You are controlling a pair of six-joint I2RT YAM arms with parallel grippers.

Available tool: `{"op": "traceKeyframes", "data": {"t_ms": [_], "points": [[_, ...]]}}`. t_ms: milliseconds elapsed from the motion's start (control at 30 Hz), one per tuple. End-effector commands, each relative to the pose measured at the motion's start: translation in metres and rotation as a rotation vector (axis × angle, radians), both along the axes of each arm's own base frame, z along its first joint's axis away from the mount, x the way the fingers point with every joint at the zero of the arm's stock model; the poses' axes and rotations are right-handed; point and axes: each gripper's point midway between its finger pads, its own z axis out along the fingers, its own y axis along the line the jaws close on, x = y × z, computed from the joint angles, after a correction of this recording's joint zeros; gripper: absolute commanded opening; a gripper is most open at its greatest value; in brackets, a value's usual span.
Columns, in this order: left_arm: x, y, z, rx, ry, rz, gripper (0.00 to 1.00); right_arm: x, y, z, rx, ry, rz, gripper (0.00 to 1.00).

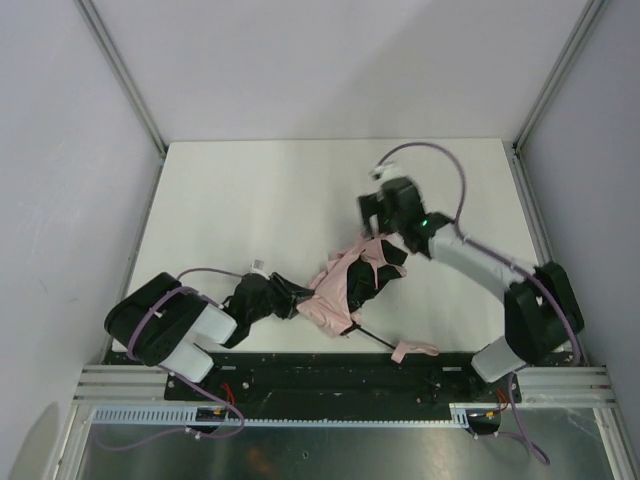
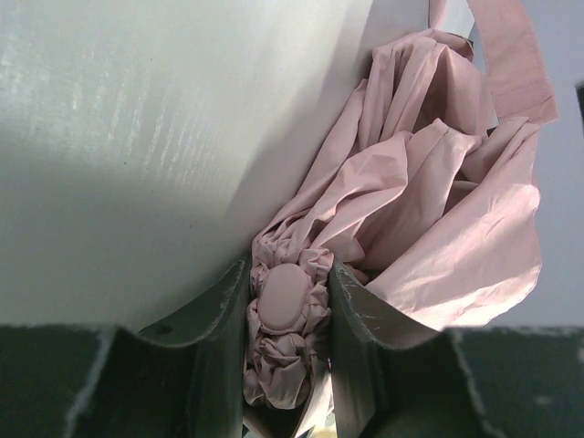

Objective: Put away the umbrella

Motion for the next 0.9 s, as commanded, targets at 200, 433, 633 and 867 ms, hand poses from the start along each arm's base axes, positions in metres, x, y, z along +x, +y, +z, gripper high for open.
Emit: {"op": "traceKeyframes", "data": {"t_ms": [200,433,633,867], "points": [[-0.013,0.010,-0.029,0.049,0.146,0.044,0.00,-0.242,0.147,0.035,-0.276,-0.274,0.794,0.80],[-0.007,0.010,-0.031,0.146,0.238,0.042,0.00,-0.255,0.171,-0.037,-0.436,-0.201,0.908,0.80],[0.001,0.021,-0.030,0.205,0.283,0.059,0.00,-0.230,0.172,-0.060,-0.489,-0.195,0.808,0.84],[0.004,0.027,-0.033,0.234,0.271,0.055,0.00,-0.188,0.139,0.013,0.051,-0.031,0.444,0.76]]}}
